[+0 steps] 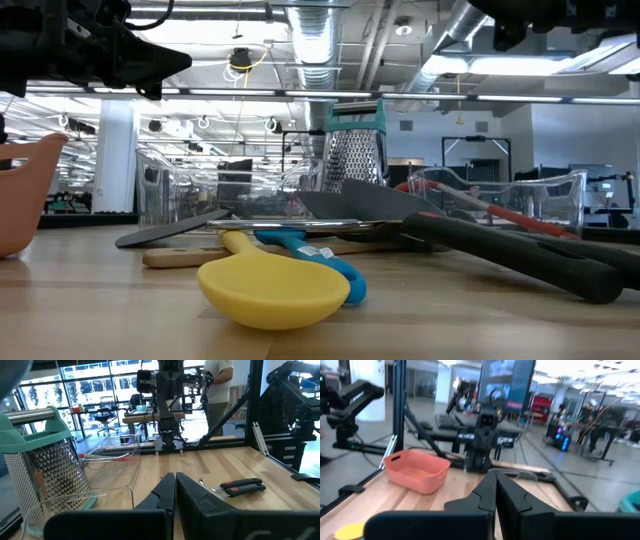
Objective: Pick & Place Kitchen Items
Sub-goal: Put the bottom silver table knife into the orange bin
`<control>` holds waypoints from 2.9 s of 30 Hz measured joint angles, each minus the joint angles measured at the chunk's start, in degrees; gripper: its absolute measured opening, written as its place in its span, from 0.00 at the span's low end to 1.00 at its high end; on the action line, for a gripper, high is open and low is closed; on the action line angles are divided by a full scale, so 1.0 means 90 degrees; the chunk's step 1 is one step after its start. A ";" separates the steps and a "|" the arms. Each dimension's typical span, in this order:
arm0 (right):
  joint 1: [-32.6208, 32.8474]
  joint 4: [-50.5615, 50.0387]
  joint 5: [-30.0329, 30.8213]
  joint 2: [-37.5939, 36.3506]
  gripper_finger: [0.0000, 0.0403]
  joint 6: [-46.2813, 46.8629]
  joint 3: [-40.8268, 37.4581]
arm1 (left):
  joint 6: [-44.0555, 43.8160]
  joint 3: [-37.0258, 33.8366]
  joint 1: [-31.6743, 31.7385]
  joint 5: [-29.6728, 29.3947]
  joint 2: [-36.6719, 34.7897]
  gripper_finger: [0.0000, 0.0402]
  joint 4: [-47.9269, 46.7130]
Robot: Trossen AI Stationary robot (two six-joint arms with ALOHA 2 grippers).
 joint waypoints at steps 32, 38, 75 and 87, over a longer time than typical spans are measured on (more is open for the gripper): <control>-0.0355 0.2858 0.0530 -0.0702 0.00 0.0926 -0.2120 | -0.0289 0.2544 -0.0878 -0.0043 0.4586 0.01 0.0165; -0.0358 0.2846 0.0552 -0.0702 0.00 0.0906 -0.2120 | 0.0016 0.3567 -0.1631 -0.1279 0.5618 0.01 -0.0808; -0.0355 0.2728 0.0549 -0.0699 0.00 0.0928 -0.2120 | -0.2381 0.6275 -0.2501 -0.2771 0.7624 0.05 -0.3458; -0.0356 0.2715 0.0549 -0.0699 0.00 0.0911 -0.2120 | -0.3219 0.5773 -0.2278 -0.2089 0.7744 0.23 -0.2734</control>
